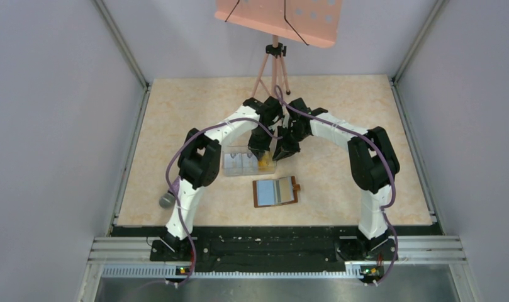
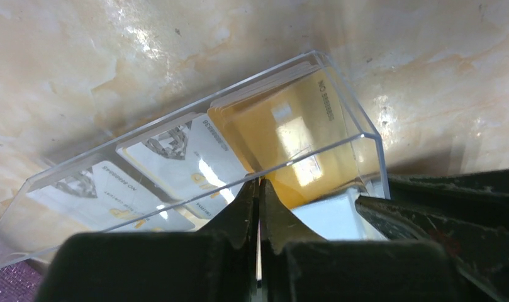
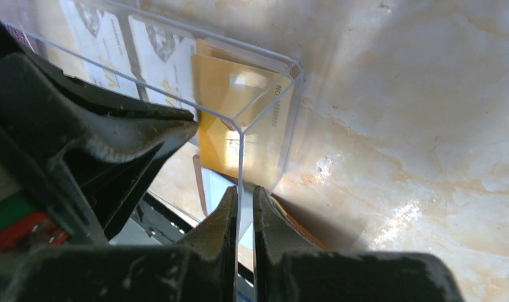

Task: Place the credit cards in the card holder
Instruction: Pick up the credit card from the storage box.

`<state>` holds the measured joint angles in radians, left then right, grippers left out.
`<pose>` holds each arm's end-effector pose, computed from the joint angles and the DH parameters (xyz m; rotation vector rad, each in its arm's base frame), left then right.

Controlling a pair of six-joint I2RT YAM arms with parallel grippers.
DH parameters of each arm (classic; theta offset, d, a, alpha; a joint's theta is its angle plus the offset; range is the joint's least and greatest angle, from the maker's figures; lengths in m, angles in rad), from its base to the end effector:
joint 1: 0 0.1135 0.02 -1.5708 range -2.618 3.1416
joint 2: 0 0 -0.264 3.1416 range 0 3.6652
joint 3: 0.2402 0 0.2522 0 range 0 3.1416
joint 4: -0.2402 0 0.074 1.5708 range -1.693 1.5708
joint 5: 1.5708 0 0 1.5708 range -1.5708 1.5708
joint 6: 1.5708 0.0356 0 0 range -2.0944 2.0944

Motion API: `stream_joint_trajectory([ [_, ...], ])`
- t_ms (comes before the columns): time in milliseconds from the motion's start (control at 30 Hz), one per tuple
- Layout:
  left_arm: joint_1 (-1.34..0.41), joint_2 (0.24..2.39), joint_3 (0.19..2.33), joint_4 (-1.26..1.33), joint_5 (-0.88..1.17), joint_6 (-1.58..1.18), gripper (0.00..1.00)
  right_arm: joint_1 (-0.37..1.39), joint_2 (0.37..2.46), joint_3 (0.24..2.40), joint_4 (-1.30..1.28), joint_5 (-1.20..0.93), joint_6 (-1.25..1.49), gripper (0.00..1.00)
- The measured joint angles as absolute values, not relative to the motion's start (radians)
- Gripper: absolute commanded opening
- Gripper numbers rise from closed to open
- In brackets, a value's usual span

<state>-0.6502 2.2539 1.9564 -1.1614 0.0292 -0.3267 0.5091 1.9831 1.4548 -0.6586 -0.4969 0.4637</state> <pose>0.3581 -0.2736 0.1949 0.4943 3.0139 -0.1197 0.3471 0.2132 0.1861 -0.2085 2.8925 0.9127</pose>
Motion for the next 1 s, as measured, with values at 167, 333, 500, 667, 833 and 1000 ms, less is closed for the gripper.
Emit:
stream_joint_trajectory([
  [167, -0.652, 2.245, 1.956, -1.161, 0.047, -0.334, 0.00, 0.509, 1.979, 1.455, -0.668, -0.493, 0.455, 0.00],
  [333, -0.651, 2.229, 1.928, -1.134, 0.082, -0.350, 0.18, 0.509, 1.978, 1.455, -0.671, -0.490, 0.450, 0.00],
  [500, -0.632, 2.180, 1.828, -1.045, 0.144, -0.385, 0.34, 0.513, 1.978, 1.455, -0.675, -0.492, 0.445, 0.00],
  [667, -0.584, 2.119, 1.689, -0.941, 0.211, -0.430, 0.29, 0.515, 1.978, 1.455, -0.678, -0.494, 0.439, 0.00],
  [833, -0.559, 2.110, 1.660, -0.913, 0.256, -0.454, 0.17, 0.520, 1.978, 1.455, -0.673, -0.493, 0.438, 0.00],
  [1000, -0.561, 2.110, 1.660, -0.889, 0.274, -0.458, 0.08, 0.520, 1.978, 1.455, -0.675, -0.493, 0.438, 0.00],
])
